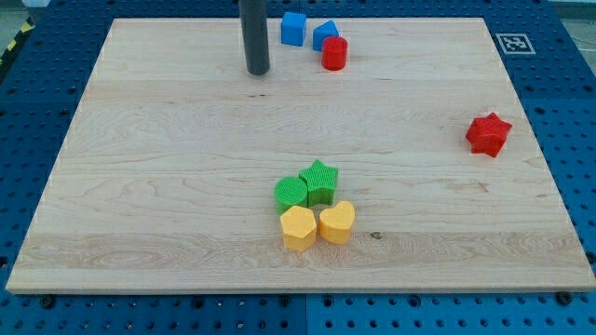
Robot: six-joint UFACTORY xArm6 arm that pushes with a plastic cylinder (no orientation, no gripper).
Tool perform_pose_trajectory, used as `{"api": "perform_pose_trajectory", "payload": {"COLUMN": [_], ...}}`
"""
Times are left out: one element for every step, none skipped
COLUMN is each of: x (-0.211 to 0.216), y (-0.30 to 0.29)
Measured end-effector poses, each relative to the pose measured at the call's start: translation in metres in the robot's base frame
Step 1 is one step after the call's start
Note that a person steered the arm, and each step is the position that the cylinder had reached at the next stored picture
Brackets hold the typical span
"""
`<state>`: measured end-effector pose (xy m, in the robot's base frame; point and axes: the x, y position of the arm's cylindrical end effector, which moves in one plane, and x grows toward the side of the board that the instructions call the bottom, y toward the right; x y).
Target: Move the red circle to the top left of the red star
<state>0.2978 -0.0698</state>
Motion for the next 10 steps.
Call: {"api": "perform_pose_trajectory", "payload": {"x": [-0.033, -0.051, -0.051, -0.051, -0.051, -0.051, -0.04, -0.016, -0.008, -0.006], "y": [-0.008, 0.023, 0.042, 0.043, 0.048, 0.074, 0.093, 0.093, 0.115, 0.147]}}
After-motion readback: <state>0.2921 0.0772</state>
